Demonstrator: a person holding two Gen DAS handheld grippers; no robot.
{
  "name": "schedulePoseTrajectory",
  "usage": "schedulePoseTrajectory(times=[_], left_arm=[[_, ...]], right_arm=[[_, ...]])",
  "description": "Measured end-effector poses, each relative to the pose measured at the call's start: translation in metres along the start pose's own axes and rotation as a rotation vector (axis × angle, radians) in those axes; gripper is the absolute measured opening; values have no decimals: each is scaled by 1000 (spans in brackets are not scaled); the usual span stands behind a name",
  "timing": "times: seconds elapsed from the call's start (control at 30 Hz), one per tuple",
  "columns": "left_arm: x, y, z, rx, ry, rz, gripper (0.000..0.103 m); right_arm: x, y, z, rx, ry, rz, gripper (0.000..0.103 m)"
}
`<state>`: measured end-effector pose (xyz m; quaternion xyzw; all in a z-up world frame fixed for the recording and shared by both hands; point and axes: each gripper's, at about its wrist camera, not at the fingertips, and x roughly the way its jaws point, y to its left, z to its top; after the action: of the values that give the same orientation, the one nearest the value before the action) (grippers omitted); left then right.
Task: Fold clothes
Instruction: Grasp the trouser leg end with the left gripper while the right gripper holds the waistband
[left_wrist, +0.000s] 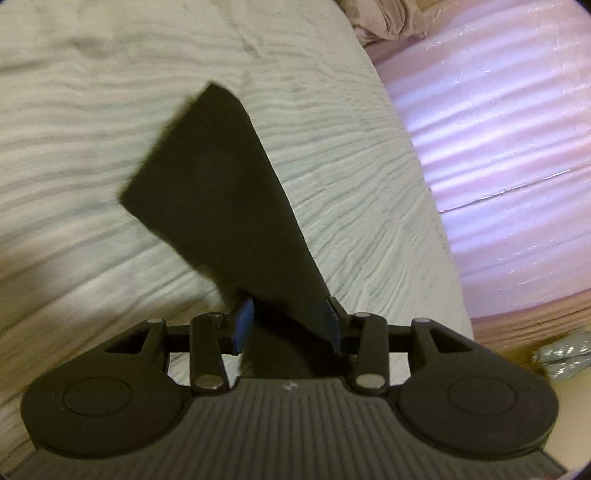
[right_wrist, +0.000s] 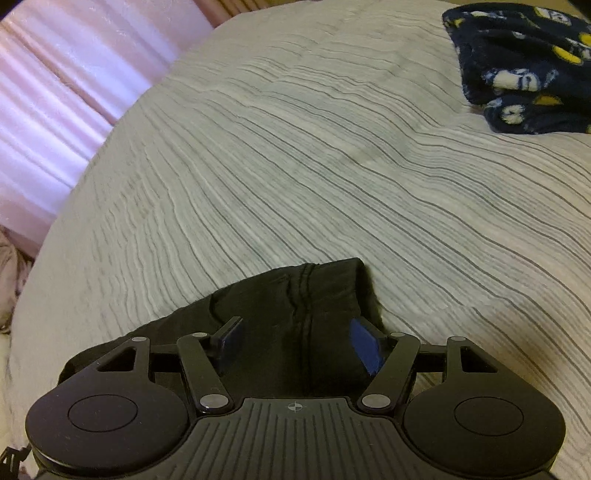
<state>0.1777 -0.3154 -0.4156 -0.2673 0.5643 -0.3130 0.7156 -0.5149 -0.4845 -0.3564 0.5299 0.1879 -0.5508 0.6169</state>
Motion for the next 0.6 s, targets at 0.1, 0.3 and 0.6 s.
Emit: schedulePoseTrajectory(times=[0.1,0.3,0.6], left_arm=[[24,2,3,0,47,2,34],[68,-80,68,239,-84,-80,31],[71,-65,98,264,-129,99,35]], right_arm=[[3,2,1,24,-5,-30,67],[9,7,10,26,-21,-84,67],[20,3,6,46,-22,-132,67]])
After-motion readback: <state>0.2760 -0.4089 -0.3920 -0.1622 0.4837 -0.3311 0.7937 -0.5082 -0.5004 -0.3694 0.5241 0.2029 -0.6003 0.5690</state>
